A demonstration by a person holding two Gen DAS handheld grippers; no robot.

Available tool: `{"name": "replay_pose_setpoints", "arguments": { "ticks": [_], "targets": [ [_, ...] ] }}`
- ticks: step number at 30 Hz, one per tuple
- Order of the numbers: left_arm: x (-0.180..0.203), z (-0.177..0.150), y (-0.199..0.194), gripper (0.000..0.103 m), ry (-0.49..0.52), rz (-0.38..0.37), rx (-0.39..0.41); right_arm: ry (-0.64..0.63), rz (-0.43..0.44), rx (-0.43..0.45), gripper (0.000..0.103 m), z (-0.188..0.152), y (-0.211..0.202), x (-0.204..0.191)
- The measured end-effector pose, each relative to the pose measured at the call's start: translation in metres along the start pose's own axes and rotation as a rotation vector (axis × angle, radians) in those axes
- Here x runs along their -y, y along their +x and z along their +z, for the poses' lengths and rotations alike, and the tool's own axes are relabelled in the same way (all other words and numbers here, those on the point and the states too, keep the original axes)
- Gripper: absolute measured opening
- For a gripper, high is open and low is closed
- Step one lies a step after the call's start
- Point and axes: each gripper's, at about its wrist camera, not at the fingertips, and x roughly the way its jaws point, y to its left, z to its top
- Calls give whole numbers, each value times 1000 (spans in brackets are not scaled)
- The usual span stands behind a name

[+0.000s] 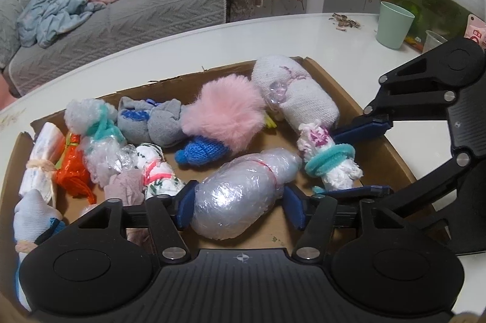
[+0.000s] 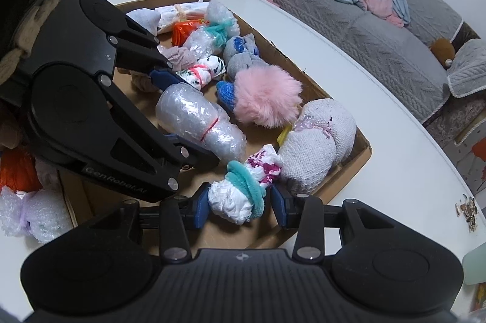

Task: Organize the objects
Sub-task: 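Carry both held bundles over the box and lower them inside, then open both tools to release the bundles in the box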

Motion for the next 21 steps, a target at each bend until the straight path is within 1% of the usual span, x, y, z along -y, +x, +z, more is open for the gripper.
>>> {"name": "replay_pose_setpoints", "arguments": {
  "ticks": [4, 7, 12, 17, 21],
  "targets": [
    [-3, -1, -3, 75, -15, 4, -7, -9, -8, 0, 39, 0, -2, -1],
    [-6, -1, -5, 81, -34, 7, -17, -11, -14, 3, 41, -1, -6, -3],
    [-8, -1, -11, 86, -51, 7, -21, -12, -23, 13, 49, -1, -9, -6],
    [-8, -1, -17, 94, -70, -10, -19, -13, -37, 12, 50, 1, -11, -7],
    [-7, -1, -24, 98, -70, -8, -14, -12, -46, 15, 54, 2, -14, -9]
  ]
}}
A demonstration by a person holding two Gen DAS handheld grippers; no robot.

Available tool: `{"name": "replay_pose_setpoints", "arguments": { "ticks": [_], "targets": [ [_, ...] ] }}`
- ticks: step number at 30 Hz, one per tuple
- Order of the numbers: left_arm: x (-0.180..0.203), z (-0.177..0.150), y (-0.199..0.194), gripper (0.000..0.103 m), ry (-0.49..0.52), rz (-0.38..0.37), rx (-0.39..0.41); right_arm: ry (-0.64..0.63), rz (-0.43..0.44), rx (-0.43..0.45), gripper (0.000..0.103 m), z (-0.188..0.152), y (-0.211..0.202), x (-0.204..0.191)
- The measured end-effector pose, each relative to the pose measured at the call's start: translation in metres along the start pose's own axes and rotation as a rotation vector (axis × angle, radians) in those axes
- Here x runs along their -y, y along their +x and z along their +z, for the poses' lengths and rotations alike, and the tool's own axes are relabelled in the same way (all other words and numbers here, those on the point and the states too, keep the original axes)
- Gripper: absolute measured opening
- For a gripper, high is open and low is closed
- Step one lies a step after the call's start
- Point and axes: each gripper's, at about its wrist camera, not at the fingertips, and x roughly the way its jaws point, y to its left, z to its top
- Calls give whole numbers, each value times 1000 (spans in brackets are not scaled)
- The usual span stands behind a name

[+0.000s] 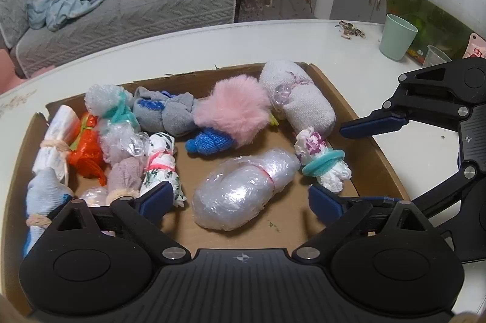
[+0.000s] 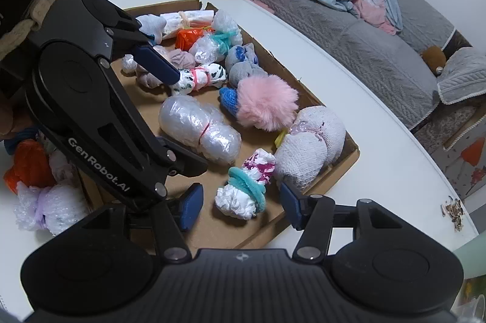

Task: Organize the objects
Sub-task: 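Open both tools to release the bundles in the box, then withdraw both open tools from the box toward the remaining pile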

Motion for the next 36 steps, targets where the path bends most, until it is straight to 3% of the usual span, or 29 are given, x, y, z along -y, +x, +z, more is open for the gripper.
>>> {"name": "replay_pose_setpoints", "arguments": {
  "ticks": [28, 36],
  "targets": [
    [-7, -12, -54, 103, -46, -50, 40, 42, -52, 43, 78, 1, -26, -16],
    [-30, -34, -89, 103, -88, -31, 120, 113, -92, 76, 82, -6, -41, -24]
  ]
}}
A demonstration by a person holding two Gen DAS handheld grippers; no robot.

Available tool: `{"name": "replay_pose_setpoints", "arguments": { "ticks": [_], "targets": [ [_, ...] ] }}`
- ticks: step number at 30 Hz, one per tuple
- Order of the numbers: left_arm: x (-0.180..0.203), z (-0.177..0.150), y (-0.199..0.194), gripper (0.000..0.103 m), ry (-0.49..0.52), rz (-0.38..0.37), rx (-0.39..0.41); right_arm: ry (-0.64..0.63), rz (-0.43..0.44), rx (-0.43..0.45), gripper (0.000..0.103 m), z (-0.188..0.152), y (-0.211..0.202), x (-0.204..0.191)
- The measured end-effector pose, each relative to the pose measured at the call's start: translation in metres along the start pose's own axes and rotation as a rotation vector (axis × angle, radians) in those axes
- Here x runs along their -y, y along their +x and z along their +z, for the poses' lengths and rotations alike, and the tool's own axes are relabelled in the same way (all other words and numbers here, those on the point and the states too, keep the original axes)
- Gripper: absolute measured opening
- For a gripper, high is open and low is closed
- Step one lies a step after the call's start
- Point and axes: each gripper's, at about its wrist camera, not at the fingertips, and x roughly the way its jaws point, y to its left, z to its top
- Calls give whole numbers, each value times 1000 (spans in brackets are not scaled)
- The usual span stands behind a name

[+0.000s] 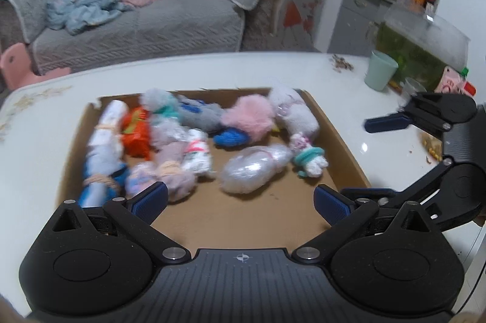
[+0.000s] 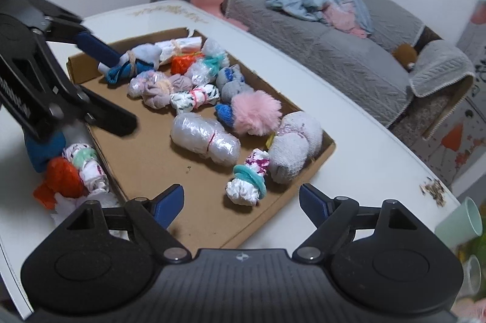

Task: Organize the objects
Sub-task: 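Withdraw both open tools from the box toward the remaining pile, then grasp the blue sock bundle with the left tool while the right tool grasps the white mesh bundle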

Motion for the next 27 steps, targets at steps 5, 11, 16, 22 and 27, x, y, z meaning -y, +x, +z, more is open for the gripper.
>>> {"name": "replay_pose_setpoints", "arguments": {
  "ticks": [5, 11, 16, 22, 27],
  "targets": [
    [-23, -24, -33, 103, -26, 48, 57, 68, 13, 61, 86, -8, -19, -15],
    [-51, -67, -61, 103, -100, 94, 85, 139, 49, 125, 87, -20, -38, -42],
    [-55, -91, -53, 103, -119, 64, 63, 180, 105, 165, 90, -29, -40, -71],
    [-48, -107, -31, 103, -73, -22, 23, 193, 154, 126, 88, -35, -21, -84],
    [-47, -118, -29, 98, -42, -73, 7, 204, 195, 109, 77, -41, -9, -86]
  ]
}}
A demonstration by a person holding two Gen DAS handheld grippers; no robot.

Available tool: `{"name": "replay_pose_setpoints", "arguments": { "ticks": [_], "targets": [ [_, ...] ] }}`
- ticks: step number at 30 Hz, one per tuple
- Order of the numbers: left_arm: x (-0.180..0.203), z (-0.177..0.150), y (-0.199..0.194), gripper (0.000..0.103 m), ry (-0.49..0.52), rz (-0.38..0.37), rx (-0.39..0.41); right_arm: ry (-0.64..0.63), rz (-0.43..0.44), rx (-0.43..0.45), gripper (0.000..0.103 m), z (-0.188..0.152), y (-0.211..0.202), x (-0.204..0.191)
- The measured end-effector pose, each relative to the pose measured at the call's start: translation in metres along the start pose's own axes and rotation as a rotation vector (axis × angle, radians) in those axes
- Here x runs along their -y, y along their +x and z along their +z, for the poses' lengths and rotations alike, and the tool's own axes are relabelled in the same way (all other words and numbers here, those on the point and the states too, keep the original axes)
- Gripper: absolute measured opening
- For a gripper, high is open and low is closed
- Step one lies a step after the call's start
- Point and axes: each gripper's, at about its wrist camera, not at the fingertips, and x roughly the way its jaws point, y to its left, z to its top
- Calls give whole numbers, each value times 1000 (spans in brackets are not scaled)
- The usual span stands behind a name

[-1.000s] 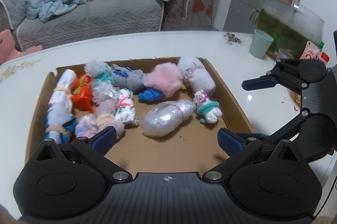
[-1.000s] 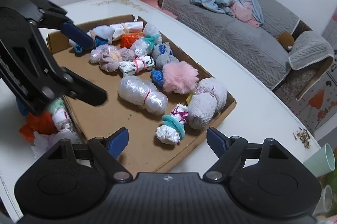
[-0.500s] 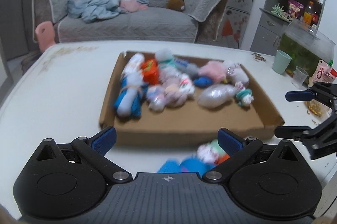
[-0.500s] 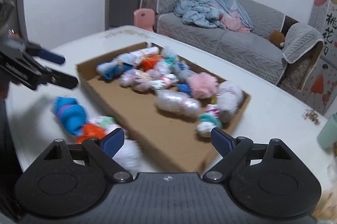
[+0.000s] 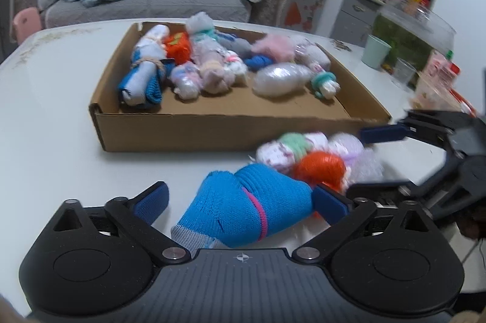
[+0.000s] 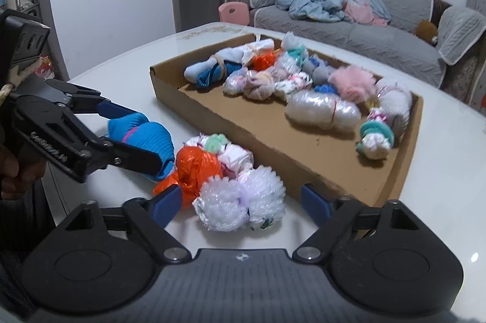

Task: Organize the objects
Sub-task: 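Grasp the blue sock bundle with the left tool while the right tool grasps the white mesh bundle, then carry both held bundles into the box and lower them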

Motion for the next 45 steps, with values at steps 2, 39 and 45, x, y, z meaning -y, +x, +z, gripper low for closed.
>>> {"name": "replay_pose_setpoints", "arguments": {
  "ticks": [2, 39, 45],
  "targets": [
    [4, -5, -2, 88, 35, -24, -12, 14, 19, -12, 70, -3, 3, 3],
    [-21, 105, -46, 77, 10, 156, 193, -108, -22, 168, 57, 76, -41, 12],
    [-24, 114, -11, 77, 97, 112, 183, -155, 16, 148, 57, 103, -8, 13]
  ]
}}
